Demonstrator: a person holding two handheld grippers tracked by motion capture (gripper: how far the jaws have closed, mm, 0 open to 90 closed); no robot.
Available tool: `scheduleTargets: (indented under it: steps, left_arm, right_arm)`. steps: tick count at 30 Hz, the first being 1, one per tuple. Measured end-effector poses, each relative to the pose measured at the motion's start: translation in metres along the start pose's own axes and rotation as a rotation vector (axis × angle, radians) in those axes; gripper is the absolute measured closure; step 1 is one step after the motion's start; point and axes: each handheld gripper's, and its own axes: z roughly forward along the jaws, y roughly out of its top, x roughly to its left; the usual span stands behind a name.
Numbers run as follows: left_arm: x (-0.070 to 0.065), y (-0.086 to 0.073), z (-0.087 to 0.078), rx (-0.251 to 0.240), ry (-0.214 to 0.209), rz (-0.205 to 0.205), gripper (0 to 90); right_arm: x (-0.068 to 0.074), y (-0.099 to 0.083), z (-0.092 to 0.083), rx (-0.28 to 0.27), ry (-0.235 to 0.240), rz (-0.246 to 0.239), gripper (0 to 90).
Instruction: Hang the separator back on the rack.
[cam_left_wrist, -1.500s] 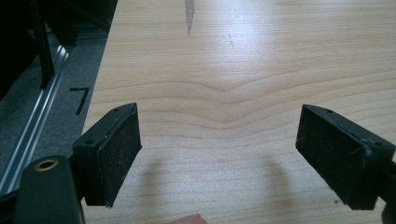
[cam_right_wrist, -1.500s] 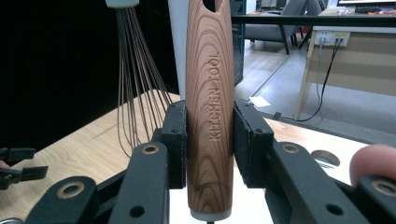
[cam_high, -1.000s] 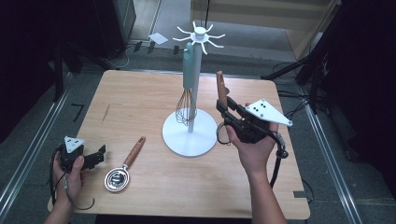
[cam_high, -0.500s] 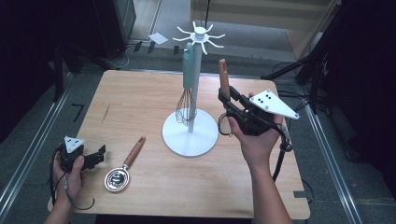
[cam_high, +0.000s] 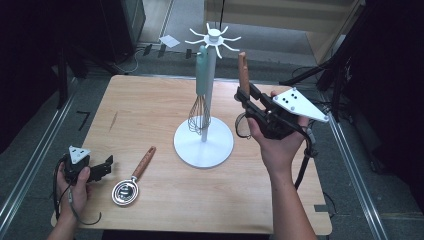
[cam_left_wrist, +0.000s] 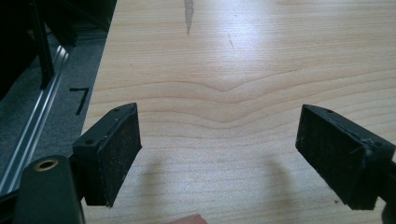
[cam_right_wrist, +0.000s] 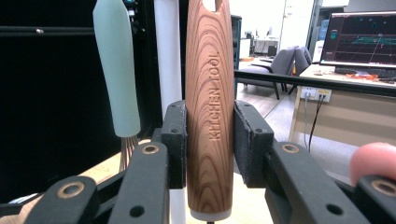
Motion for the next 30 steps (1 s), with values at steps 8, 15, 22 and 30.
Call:
scheduleTargets:
  steps: [8,15,22,30]
  left_arm:
    - [0.000,0.000,0.000,0.000,0.001,0.001,14.9]
    - [0.000,0.000,0.000,0.001,0.000,0.000,14.9]
    - [0.000,0.000,0.000,0.002,-0.002,0.002,14.9]
    - [0.000,0.000,0.000,0.004,-0.003,0.004,14.9]
  right_arm:
    - [0.000,0.006,0.000,-0.020,0.000,-0.011,69.4]
    - [0.000,0.010,0.004,-0.022,0.019,-0.014,69.4]
    - [0.000,0.013,0.010,-0.010,0.026,-0.018,69.3]
    - [0.000,0.011,0.015,0.005,0.048,-0.004,69.3]
